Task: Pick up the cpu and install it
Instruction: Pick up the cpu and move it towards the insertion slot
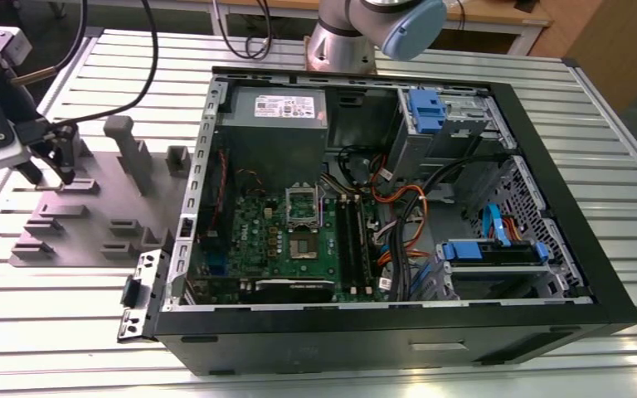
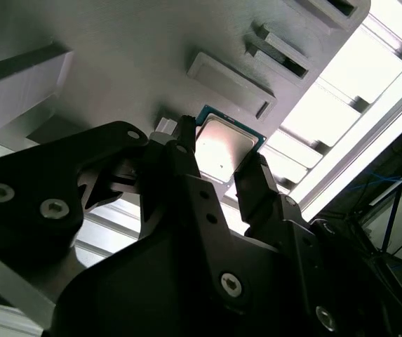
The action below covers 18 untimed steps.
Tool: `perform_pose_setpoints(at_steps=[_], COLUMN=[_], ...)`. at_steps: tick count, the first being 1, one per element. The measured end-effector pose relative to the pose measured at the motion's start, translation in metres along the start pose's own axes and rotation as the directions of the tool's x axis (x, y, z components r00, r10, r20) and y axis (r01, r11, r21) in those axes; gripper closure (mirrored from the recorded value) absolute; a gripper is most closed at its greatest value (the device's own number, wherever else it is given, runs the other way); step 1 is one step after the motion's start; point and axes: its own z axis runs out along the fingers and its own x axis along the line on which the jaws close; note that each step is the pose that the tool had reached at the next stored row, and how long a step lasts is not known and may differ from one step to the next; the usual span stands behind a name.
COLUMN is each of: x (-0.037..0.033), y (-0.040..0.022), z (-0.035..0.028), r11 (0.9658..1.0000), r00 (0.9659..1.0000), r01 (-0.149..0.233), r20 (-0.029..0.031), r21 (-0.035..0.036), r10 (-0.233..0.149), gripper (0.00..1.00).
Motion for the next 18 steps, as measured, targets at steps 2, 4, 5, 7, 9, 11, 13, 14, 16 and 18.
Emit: perform_pose_setpoints(at_steps=[2,4,5,7,9,11,13,14,16,18], x=[0.0,0.0,0.0,0.0,0.0,0.0,0.0,0.0,0.0,0.0], y=[0.0,0.0,0.0,0.0001,0.0001,0.0001,0.0001,0.0001,0.0001,0.0001], z=[-0.0003,-0.0006,-0.0009,-0.0014,-0.0024,-0.0028,-0.0032,-0.0033,-0.0036,-0.004], r11=[1.0,1.0,1.0,1.0,1.0,1.0,1.0,1.0,1.0,1.0], r00=[1.0,1.0,1.0,1.0,1.0,1.0,1.0,1.0,1.0,1.0], r01=[0.0,0.0,0.0,0.0,0.0,0.0,0.0,0.0,0.0,0.0], r20=[0.0004,0.0003,0.0002,0.0003,0.0002,0.0002,0.0003,0.0004,0.0003,0.0002], r21=[-0.0003,-0.0002,-0.0002,-0.0002,-0.0001,-0.0002,-0.0002,-0.0002,-0.0002,-0.0002], r10=[0.0,0.0,0.0,0.0,0.0,0.0,0.0,0.0,0.0,0.0], gripper=[0.53,0.53,0.53,0.53,0.53,0.53,0.53,0.53,0.53,0.53])
